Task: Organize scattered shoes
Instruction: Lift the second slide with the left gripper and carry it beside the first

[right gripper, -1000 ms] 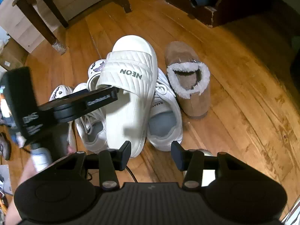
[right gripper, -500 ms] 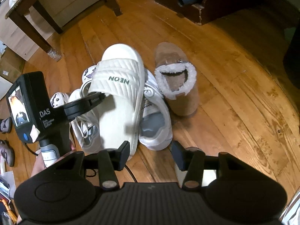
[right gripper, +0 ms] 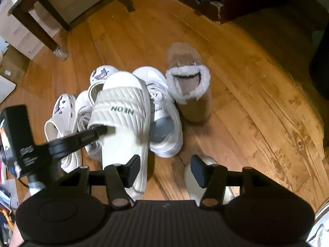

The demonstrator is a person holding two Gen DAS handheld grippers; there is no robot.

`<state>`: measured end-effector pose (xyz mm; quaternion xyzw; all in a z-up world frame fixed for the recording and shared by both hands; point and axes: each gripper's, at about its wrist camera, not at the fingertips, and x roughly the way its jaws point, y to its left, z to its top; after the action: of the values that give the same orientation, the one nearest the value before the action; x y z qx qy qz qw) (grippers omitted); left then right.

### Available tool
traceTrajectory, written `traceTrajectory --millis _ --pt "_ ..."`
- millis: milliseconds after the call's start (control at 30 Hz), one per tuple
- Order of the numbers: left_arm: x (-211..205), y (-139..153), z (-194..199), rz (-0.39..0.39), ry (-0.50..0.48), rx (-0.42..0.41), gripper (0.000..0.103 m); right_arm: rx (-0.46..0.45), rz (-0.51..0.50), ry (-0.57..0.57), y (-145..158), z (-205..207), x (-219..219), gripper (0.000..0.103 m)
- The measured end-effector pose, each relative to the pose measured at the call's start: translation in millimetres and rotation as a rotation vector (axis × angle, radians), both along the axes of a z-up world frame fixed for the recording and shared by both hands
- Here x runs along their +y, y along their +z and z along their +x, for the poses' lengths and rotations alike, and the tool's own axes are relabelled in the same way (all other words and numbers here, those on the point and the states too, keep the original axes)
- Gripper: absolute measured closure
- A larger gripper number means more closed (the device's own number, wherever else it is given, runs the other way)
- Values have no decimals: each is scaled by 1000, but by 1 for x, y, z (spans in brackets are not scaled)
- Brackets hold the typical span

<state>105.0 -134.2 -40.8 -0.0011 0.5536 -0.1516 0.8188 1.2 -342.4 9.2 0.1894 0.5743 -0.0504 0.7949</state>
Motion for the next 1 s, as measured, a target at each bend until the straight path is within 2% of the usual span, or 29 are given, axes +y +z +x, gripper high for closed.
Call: traceTrajectory --millis 67,133,233,367,533,667,833,900,933,967,1000 --pt "5 3 -11 0 -7 7 94 10 -1 15 0 -1 2 48" --pt "13 6 -27 15 25 3 94 23 -7 33 -4 -3 7 48" --pt "17 8 -47 45 8 -7 94 49 -30 62 -10 -5 14 47" --pt "30 2 -77 35 8 49 94 74 -36 88 -15 -8 16 47" --pt "39 -10 -111 46 -43 108 94 104 -34 136 -20 -13 21 47" --pt "46 -33 -124 54 -37 196 94 150 -35 187 -32 -13 34 44" --pt "62 -78 -123 18 -15 406 91 223 -42 275 -50 -17 60 39" --pt "70 -79 -122 11 17 463 90 231 -53 322 -51 -20 71 34" --pt "72 -76 -123 7 12 482 80 230 -53 333 -51 -21 73 32" --pt "75 -73 -123 3 7 501 62 224 -50 368 -50 -22 78 32" --pt "77 -67 -124 -2 3 523 51 214 -45 415 -50 -24 85 32"
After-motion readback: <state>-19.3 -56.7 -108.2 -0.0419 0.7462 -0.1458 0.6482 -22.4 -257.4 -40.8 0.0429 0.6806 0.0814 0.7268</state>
